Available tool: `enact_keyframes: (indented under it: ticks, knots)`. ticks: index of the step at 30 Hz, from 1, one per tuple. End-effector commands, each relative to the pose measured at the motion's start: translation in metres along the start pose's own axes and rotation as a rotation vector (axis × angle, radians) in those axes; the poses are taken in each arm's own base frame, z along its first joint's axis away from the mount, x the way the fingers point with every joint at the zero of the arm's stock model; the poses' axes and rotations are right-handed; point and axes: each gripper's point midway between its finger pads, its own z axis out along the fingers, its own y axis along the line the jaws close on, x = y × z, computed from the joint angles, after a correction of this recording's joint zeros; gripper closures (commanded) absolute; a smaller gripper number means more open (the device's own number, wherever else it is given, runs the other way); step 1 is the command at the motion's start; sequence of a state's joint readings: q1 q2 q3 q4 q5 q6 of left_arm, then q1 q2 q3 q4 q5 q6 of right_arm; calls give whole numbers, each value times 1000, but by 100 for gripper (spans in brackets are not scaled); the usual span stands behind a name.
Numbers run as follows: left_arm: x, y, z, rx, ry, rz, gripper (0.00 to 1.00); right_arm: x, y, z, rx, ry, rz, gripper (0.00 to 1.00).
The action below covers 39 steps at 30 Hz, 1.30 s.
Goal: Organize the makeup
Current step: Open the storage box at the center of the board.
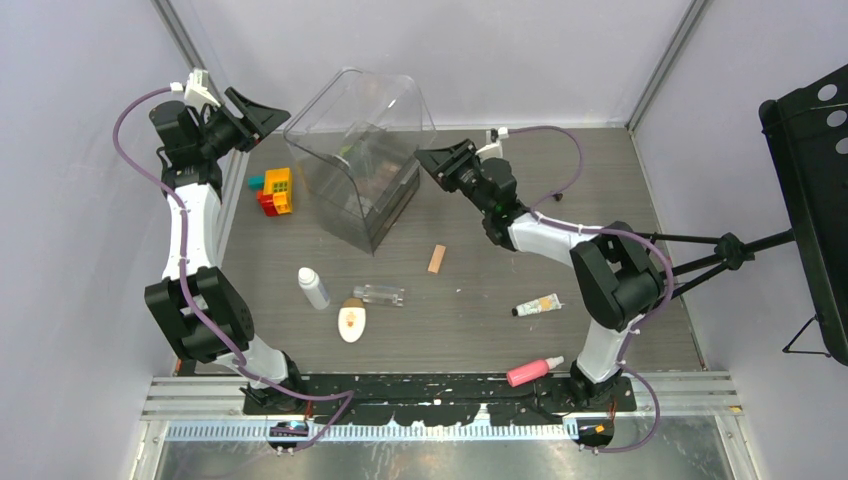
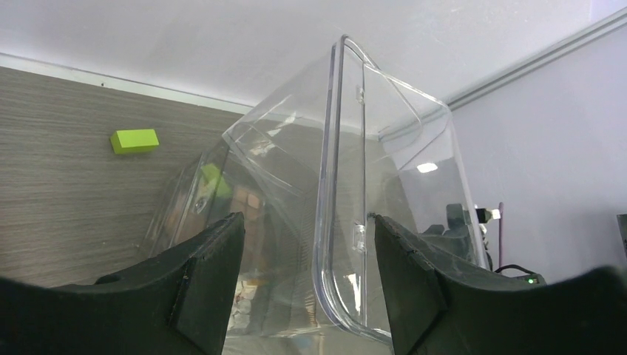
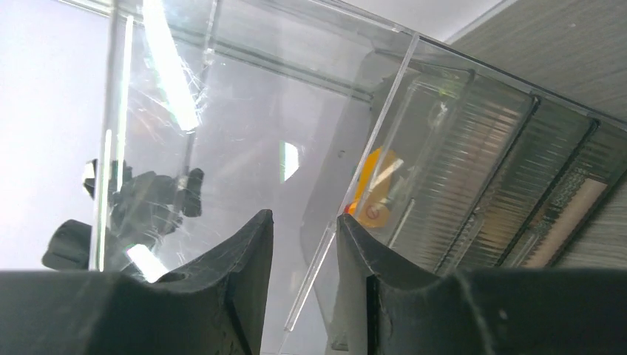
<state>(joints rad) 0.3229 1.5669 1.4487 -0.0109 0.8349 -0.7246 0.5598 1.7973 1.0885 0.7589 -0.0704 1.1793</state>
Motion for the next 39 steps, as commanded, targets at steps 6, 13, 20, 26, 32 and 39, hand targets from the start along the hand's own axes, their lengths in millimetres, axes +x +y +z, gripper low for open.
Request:
enact_keyframes:
  ticks: [6,13,20,26,32,39]
  knots:
    - [-26,-45,-25,23,-78,183,30,-39,136,-15,-306,-70,-18,58]
    - [-33,-80,-38,64,-115,244,26,-48,161,-22,-329,-78,-48,57]
    - [-36,-106,-60,67,-180,336,24,-53,181,-22,-352,-77,-60,57]
    - [-36,-114,-80,17,-251,407,25,-57,199,-16,-362,-66,-84,57]
    - [-27,-118,-90,17,-260,457,32,-57,209,-7,-382,-55,-72,57]
    - [-18,-115,-92,24,-250,473,44,-64,227,1,-393,-56,-96,57]
